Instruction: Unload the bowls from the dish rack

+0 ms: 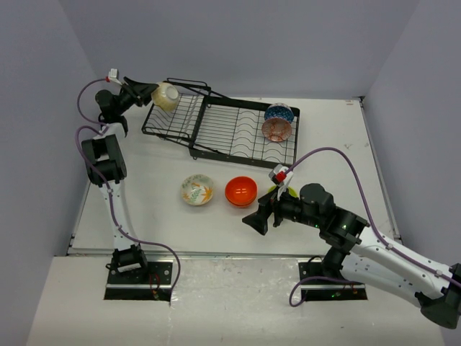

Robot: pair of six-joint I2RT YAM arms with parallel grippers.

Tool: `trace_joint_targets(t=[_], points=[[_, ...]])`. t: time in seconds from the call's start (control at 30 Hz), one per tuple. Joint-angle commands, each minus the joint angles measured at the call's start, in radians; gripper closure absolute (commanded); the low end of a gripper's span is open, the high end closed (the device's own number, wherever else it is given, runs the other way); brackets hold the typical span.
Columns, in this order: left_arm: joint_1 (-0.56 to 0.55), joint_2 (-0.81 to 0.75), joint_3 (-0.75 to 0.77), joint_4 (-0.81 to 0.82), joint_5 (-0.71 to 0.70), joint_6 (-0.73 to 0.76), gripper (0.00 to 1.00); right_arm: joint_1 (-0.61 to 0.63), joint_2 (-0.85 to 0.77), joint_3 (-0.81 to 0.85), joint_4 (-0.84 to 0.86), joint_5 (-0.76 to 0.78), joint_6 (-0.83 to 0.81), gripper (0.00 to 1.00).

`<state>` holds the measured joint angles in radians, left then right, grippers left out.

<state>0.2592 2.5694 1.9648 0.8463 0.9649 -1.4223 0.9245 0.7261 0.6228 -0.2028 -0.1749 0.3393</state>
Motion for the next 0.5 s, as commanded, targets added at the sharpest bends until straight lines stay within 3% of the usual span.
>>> trace_joint_targets(t=[0.0,0.47], points=[[-0.012,-0.043,0.006,0.079,0.023,-0.027,0.51,0.004,-0.001,0.034,0.023,-0.009,-0.006,0.01],[-0.017,-0.022,0.0,0.036,0.015,-0.009,0.65,0.005,-0.002,0.032,0.026,-0.018,-0.008,0.01]])
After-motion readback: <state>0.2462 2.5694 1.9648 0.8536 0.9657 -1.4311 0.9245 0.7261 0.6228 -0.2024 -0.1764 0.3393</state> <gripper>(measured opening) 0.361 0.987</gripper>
